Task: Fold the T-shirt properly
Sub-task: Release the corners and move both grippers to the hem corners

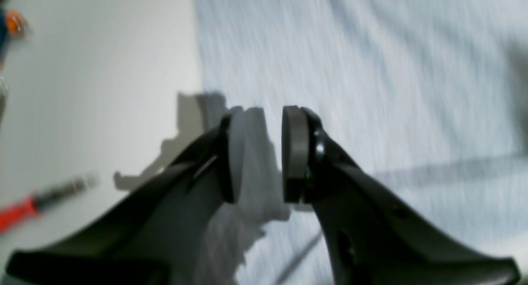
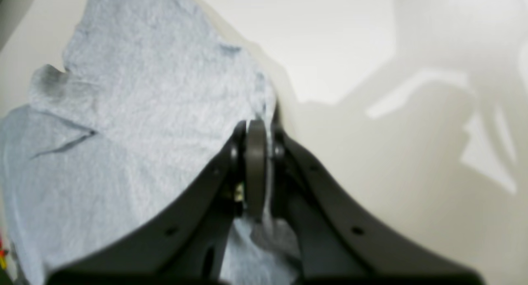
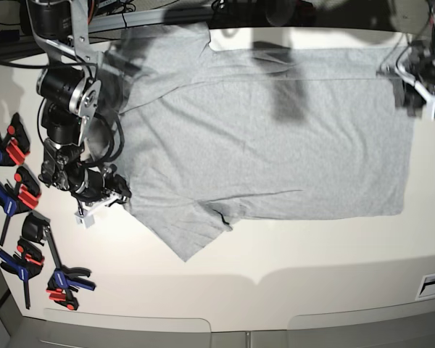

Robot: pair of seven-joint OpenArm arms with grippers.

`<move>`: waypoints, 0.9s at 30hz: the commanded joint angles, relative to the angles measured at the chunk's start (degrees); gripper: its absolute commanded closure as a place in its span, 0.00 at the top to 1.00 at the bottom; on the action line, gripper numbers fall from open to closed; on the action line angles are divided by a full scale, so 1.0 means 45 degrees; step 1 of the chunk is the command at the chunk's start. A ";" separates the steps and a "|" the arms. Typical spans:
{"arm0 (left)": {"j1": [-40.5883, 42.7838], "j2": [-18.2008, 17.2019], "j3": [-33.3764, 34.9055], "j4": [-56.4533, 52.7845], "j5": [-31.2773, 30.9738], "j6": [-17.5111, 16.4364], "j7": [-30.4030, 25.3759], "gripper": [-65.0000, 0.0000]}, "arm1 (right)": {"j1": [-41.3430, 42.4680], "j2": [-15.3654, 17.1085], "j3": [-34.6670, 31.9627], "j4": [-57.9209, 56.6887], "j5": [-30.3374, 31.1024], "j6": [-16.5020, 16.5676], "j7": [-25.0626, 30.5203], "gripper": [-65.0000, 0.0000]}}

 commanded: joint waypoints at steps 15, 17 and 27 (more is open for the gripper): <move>-1.1662 -0.2545 0.0180 -1.4469 -0.3604 -0.1447 -0.0219 0.38 | 0.0374 0.0146 0.0010 0.0155 -0.0010 0.0034 0.0296 0.00; -1.2599 -0.2618 0.0180 -1.6296 -0.3759 -0.1438 -0.0350 0.38 | 0.0374 0.0146 0.0010 0.0151 -0.0010 0.0039 0.0291 0.00; -1.4396 -0.2132 0.0180 -2.0779 -0.3439 -0.1477 -0.1200 0.38 | 0.0374 0.0146 0.0010 0.0151 -0.0005 0.0039 0.0296 0.00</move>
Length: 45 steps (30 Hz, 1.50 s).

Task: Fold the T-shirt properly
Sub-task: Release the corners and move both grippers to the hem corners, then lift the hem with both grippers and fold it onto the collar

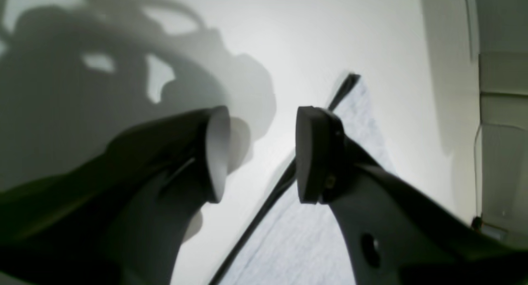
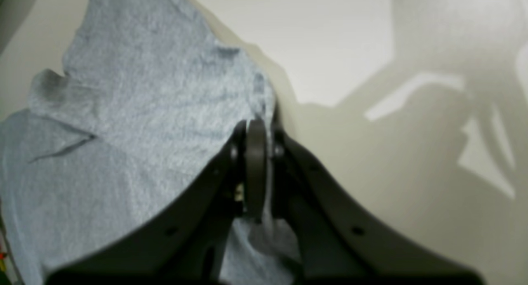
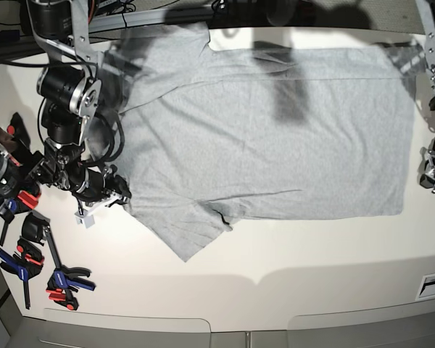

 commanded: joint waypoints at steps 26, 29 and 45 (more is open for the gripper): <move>-0.1365 0.1860 -0.0034 0.0165 0.0981 -0.0087 -0.0529 0.06 | 0.0389 0.0170 0.0034 0.0160 0.0185 0.0034 0.0481 0.00; -0.1341 0.1851 -0.0034 0.0165 0.0981 -0.0092 -0.0495 0.00 | 0.0384 0.0185 0.0034 0.0160 0.0185 0.0039 0.0466 0.00; -0.1321 0.0325 -0.0034 0.0175 -0.1909 -0.3592 0.2579 0.00 | -0.0544 0.0219 0.0049 0.4235 0.6139 0.1120 -0.5124 0.00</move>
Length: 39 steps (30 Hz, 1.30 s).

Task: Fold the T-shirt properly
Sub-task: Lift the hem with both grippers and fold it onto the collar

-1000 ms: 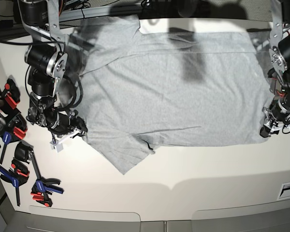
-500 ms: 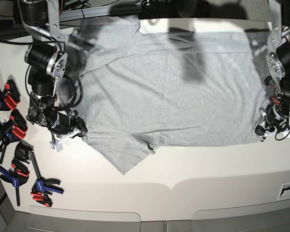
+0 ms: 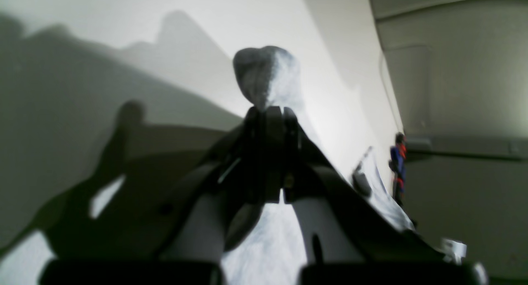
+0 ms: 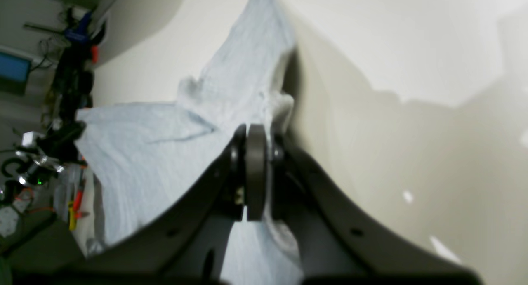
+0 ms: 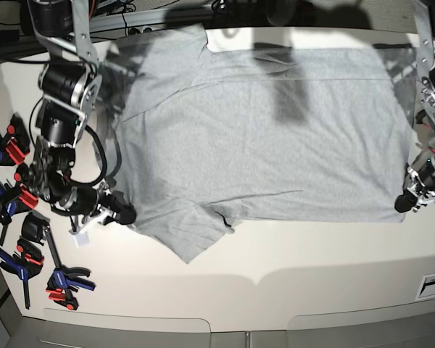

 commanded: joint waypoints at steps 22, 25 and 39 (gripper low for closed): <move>0.6120 -0.1472 0.0005 0.6552 -0.4318 -0.0192 0.3376 0.00 | -0.5717 0.0180 0.1715 0.8034 0.2943 0.0115 -0.2395 0.00; 0.7281 -0.1642 -0.0005 0.7932 -0.4755 -0.0192 0.3351 0.00 | -0.6178 0.0180 0.2429 0.8252 0.3303 0.0115 -0.2453 0.00; 0.9772 -0.1768 -0.0860 0.9763 -0.4687 -0.0192 0.3657 0.00 | -0.7936 0.0175 0.3468 0.8587 0.4260 0.0115 -0.3113 0.00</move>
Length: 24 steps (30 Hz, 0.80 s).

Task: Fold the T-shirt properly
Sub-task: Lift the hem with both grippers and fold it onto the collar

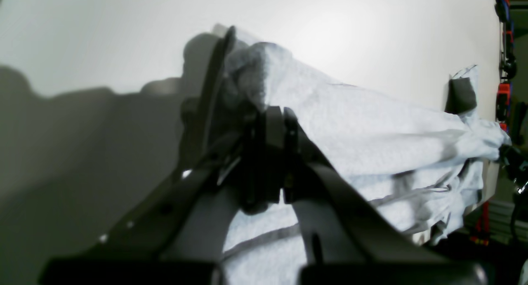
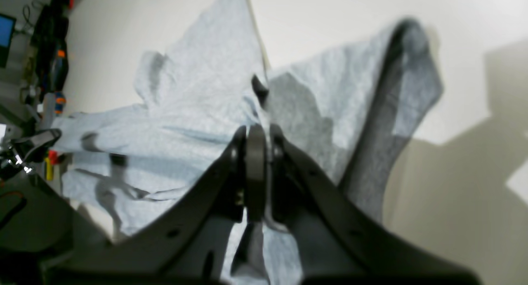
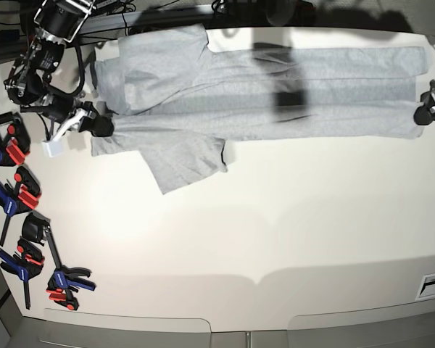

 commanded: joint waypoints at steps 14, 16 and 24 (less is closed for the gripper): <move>0.0063 -0.0432 -0.0801 0.0185 -0.0806 -0.0110 0.1399 0.00 | -0.0078 0.0248 0.0121 0.0272 0.0704 0.0110 -0.0612 0.00; 0.0063 -0.0432 -0.0801 0.0185 -0.0874 -0.0110 0.1399 0.00 | -0.0160 0.0248 0.0253 0.0272 0.0903 0.0110 -0.0646 0.00; 0.0063 -0.0432 -0.0801 0.0185 -0.0835 -0.0110 0.1399 0.00 | -0.0253 0.0248 0.0714 0.0272 0.0651 0.0110 -0.0646 0.00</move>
